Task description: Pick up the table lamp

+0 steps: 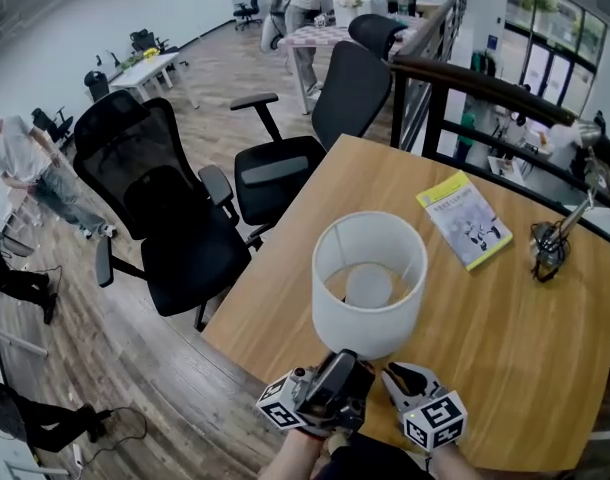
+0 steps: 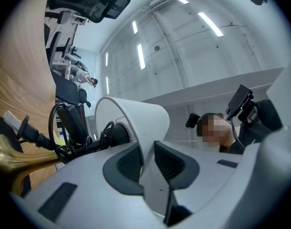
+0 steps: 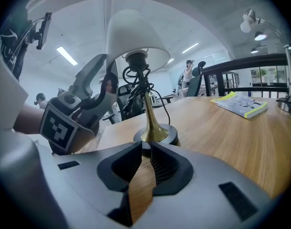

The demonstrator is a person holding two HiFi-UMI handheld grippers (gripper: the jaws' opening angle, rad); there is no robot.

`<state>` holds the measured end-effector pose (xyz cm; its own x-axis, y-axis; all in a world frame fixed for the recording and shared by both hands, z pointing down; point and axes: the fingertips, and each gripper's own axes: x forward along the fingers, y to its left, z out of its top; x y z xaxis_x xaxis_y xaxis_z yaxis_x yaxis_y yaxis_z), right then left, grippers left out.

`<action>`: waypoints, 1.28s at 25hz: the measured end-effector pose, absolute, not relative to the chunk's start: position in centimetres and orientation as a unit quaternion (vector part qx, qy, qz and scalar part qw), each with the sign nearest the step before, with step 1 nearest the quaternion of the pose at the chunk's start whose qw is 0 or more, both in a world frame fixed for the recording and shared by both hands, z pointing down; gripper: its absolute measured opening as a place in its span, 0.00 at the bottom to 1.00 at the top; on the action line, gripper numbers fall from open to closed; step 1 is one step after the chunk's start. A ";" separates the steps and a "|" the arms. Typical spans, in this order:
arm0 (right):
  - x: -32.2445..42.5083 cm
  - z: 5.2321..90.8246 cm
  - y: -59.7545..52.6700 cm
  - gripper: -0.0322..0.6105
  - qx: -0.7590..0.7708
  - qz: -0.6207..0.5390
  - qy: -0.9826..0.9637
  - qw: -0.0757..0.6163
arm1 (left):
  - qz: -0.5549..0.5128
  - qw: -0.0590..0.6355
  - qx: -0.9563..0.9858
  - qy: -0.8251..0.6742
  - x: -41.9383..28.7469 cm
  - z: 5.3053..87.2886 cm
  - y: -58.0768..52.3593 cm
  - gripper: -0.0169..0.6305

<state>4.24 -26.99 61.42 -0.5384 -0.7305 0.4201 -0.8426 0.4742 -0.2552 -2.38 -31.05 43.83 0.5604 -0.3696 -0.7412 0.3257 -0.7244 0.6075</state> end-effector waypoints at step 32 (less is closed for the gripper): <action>-0.7 59.4 -40.1 0.29 0.421 0.237 -0.863 0.149 | -0.528 0.437 0.728 -0.035 -5.1 42.1 -39.2 0.12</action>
